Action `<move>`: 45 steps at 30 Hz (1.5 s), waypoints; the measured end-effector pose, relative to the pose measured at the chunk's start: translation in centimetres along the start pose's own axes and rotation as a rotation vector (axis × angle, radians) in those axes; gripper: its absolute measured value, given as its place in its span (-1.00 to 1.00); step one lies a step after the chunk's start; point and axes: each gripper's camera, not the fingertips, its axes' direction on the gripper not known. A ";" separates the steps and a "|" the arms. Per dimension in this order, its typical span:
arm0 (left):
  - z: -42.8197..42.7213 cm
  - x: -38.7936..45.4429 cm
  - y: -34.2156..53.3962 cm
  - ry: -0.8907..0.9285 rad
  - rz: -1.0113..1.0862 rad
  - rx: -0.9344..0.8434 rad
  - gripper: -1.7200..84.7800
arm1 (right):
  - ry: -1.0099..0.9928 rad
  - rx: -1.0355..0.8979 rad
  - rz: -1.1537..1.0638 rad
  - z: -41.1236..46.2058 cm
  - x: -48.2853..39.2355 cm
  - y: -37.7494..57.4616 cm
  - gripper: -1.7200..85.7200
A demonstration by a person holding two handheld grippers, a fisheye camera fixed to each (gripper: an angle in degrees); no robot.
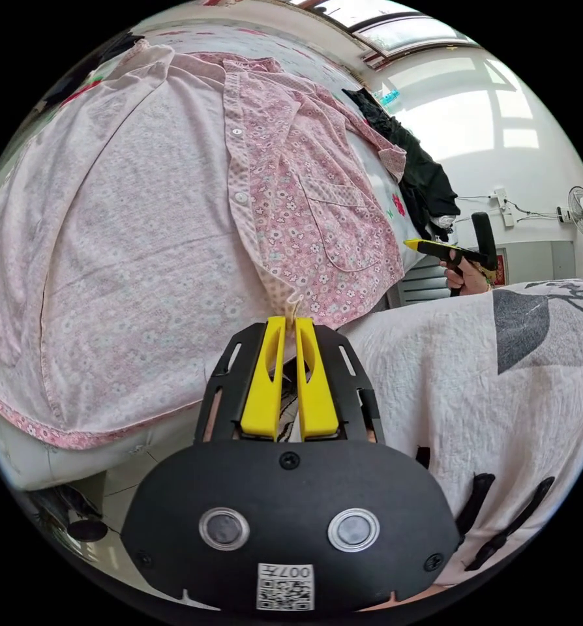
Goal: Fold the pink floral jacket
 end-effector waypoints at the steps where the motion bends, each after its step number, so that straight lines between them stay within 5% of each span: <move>1: 0.0 0.3 -0.1 -0.007 0.017 -0.010 -0.95 | 0.021 0.022 -0.019 -0.1 -0.9 0.0 -0.92; 9: -0.6 1.2 0.0 -0.006 0.050 -0.023 -0.95 | 0.158 -0.075 -0.115 3.8 -3.4 -2.1 -0.96; 20: 0.4 3.1 0.4 0.003 0.073 -0.045 -0.96 | 0.065 0.132 0.080 -0.7 0.4 0.1 -0.96; 32: -0.2 5.9 1.1 -0.049 0.052 -0.044 -0.96 | 0.146 0.043 -0.027 4.0 -1.1 -11.5 -0.96; 39: 0.4 8.0 1.7 -0.058 0.033 -0.051 -0.96 | -0.145 0.180 0.274 1.6 6.6 -8.8 -0.95; 45: -0.5 9.6 1.9 -0.040 0.029 -0.043 -0.96 | -0.120 0.170 0.137 -0.5 5.1 -5.3 -0.90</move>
